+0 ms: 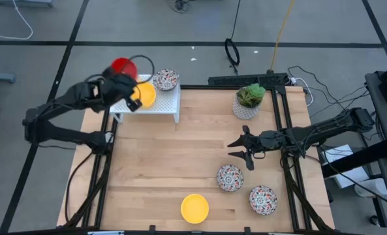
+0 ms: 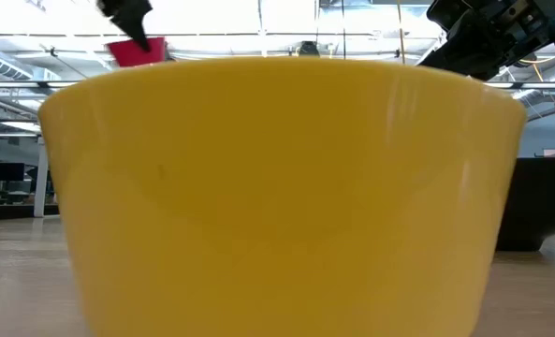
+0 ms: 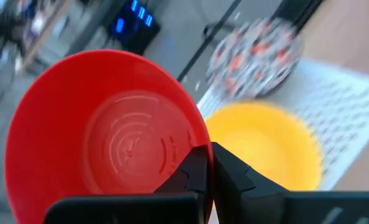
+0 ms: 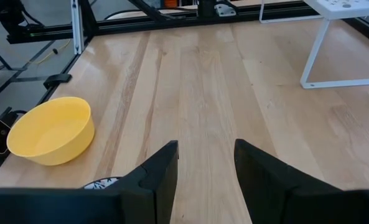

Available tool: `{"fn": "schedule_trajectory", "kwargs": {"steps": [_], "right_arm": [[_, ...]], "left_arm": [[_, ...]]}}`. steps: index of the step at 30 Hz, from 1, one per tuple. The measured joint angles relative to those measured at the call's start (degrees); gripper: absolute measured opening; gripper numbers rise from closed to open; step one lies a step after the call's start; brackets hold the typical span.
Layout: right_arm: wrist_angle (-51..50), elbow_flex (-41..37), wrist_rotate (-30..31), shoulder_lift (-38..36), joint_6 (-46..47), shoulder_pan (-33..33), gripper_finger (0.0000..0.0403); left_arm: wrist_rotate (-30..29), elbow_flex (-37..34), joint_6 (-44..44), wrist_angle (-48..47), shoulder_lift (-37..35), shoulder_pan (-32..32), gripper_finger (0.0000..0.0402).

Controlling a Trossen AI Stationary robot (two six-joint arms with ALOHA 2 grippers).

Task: Pick & Place Mini bowls
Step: Stack the red bowl on the red bowl on the shelf

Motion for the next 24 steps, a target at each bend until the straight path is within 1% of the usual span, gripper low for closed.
{"fn": "schedule_trajectory", "kwargs": {"steps": [2,5,8,10,12,14,20,24], "right_arm": [[0.01,0.0,-0.02,0.0,0.0,0.0,0.0144],[0.03,0.0,0.0,0.0,0.0,0.0,0.0144],[0.03,0.0,0.0,0.0,0.0,0.0,0.0144],[0.03,0.0,-0.01,0.0,0.0,0.0,0.0144],[0.03,0.0,-0.02,0.0,0.0,0.0,0.0144],[0.03,0.0,-0.02,0.0,0.0,0.0,0.0144],[0.01,0.01,-0.02,0.0,0.0,0.0,0.0144],[-0.01,0.02,-0.02,0.0,-0.01,0.0,0.0144]], "left_arm": [[1.27,0.0,-2.26,-2.75,-0.49,3.48,0.0007],[5.06,-0.02,-3.75,-6.22,-0.3,8.39,0.0018],[9.96,-0.02,-4.51,-6.16,0.81,12.11,0.0023],[12.39,-0.02,-3.98,-5.4,2.08,13.9,0.0018],[13.15,-0.02,-2.89,-4.86,3.31,15.22,0.0008],[13.13,-0.02,-2.39,-4.58,4.71,16.66,0.0007],[14.98,-0.02,-2.33,-4.58,8.86,20.79,0.0023],[17.72,-0.02,-0.84,-4.59,11.05,22.53,0.0009]]}}
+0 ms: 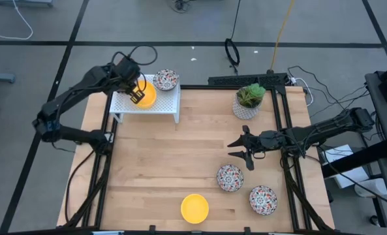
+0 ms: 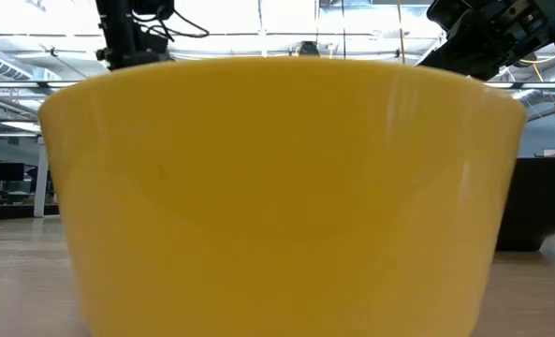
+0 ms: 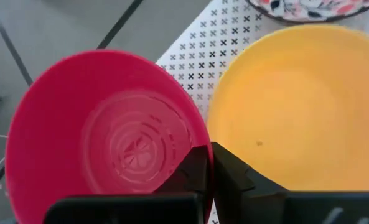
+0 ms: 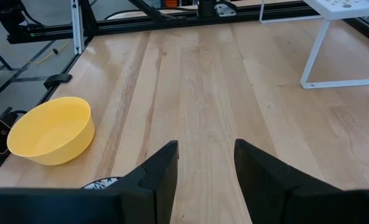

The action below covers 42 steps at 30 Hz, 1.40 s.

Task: Pick & Place Mini bowls
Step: Stack the red bowl on the red bowl on the shelf

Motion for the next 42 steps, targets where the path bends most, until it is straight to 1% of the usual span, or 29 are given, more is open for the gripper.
{"fn": "schedule_trajectory", "kwargs": {"steps": [2,7,13,16,19,22,26,28,36,42], "right_arm": [[0.0,0.0,0.0,0.0,-0.09,0.0,0.0144],[-0.02,0.0,-0.01,0.0,-0.2,-0.02,0.0144],[-0.02,0.02,0.0,0.0,-0.2,0.0,0.0144],[-0.02,0.02,0.0,0.0,-0.2,0.0,0.0144],[-0.02,0.02,-0.01,0.0,-0.15,-0.01,0.0144],[-0.02,0.02,-0.01,0.0,-0.1,-0.01,0.0144],[-0.04,0.02,-0.02,0.0,-0.05,0.0,0.0144],[-0.07,0.02,-0.02,0.0,-0.03,-0.02,0.0144],[-0.5,0.02,-0.02,0.0,-0.03,0.0,0.0144],[-0.5,0.02,-0.02,0.0,-0.03,-0.02,0.0144]], "left_arm": [[-0.06,-0.02,0.87,0.26,0.66,0.8,0.0006],[-0.39,-0.02,1.04,1.82,1.11,3.26,0.0023],[0.07,-0.02,0.63,1.99,1.09,6.01,0.0006],[0.27,-0.02,-0.04,2.01,1.09,7.17,0.0014],[1.77,-0.02,-0.03,2.31,1.25,7.97,0.0028],[3.27,-0.04,-0.27,3.21,1.63,8.83,0.0026],[3.2,-0.07,-0.33,3.38,2.9,9.09,0.0008],[3.22,-0.09,-0.36,3.35,3.37,9.27,0.0006],[3.23,-0.09,-0.41,3.36,5.71,9.39,0.0044],[3.2,-0.09,-0.75,3.37,6.7,9.39,0.0036]]}}
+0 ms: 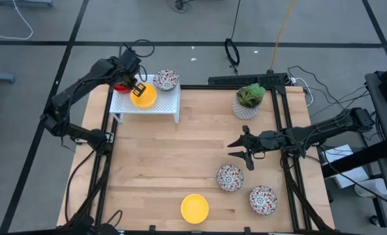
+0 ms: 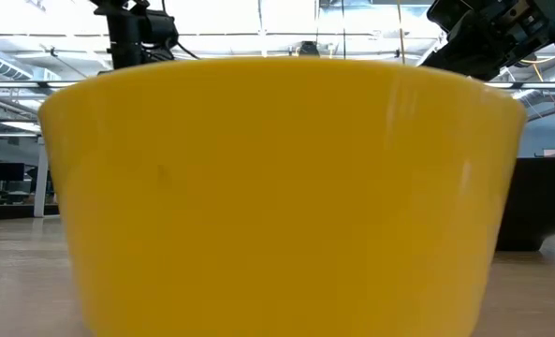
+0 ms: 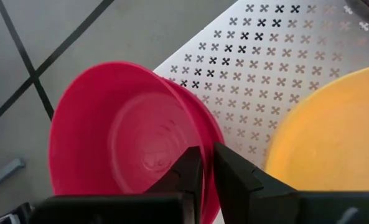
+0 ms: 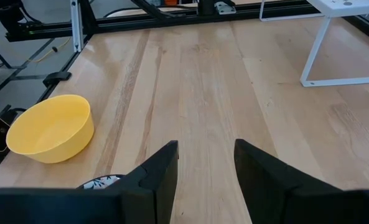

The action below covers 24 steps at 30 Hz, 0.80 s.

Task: Pick & Place Mini bowls
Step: Stack the red bowl on the red bowl on the shelf, then stack the top white patterned bowl on the white patterned bowl on the shelf

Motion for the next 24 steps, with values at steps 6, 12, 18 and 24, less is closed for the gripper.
{"fn": "schedule_trajectory", "kwargs": {"steps": [6,12,18,24], "right_arm": [[-0.02,0.0,0.0,0.0,0.0,0.02,0.0144],[-0.01,0.0,0.0,0.0,0.01,0.02,0.0144],[0.88,0.0,-0.26,0.0,-4.66,0.02,0.0144],[7.71,0.0,-6.16,0.79,-14.25,-0.02,0.0144]], "left_arm": [[-0.03,0.0,-2.42,0.06,0.02,0.0,0.0057],[-0.18,0.0,-2.44,0.09,-0.09,0.0,0.0119],[-0.26,0.0,0.03,0.1,-2.37,-0.52,0.017],[0.66,0.07,-1.33,0.09,-6.34,-2.95,0.0186]]}}
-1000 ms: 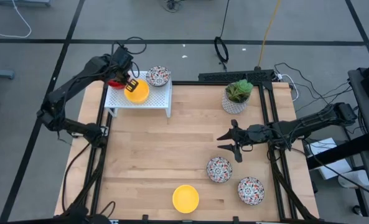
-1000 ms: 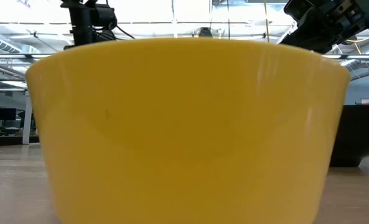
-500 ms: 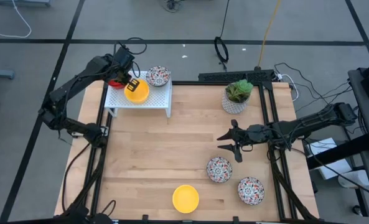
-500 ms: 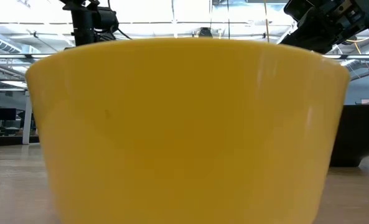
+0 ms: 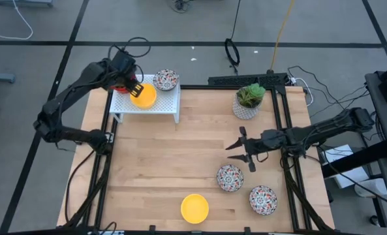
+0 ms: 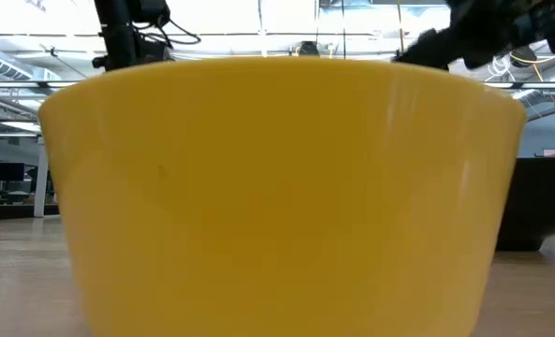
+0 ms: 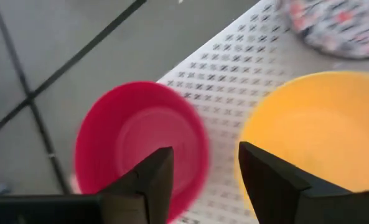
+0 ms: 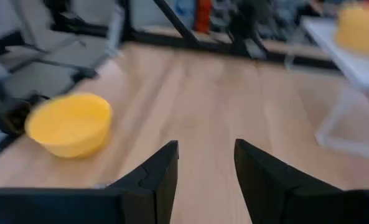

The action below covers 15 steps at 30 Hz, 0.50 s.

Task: Pick & Place Mini bowls
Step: Stack the top white patterned bowl on the white patterned bowl on the shelf

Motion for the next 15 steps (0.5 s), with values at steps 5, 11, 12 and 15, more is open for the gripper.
{"fn": "schedule_trajectory", "kwargs": {"steps": [5,11,12,15], "right_arm": [[2.38,0.33,3.13,1.82,-0.04,0.02,0.0144],[-16.78,7.62,11.53,4.33,3.43,0.11,0.0144],[-20.25,9.34,11.51,5.19,5.1,0.4,0.0144],[-29.12,14.13,11.56,8.05,9.15,2.13,0.0144]], "left_arm": [[9.68,0.0,-8.13,0.2,-2.5,-3.27,0.0186],[17.34,0.0,-13.94,3.91,-3.06,-9.52,0.0186],[17.65,0.0,-14.48,4.65,-3.04,-10.64,0.0186],[17.73,0.0,-14.93,6.97,-2.8,-14.27,0.0186]]}}
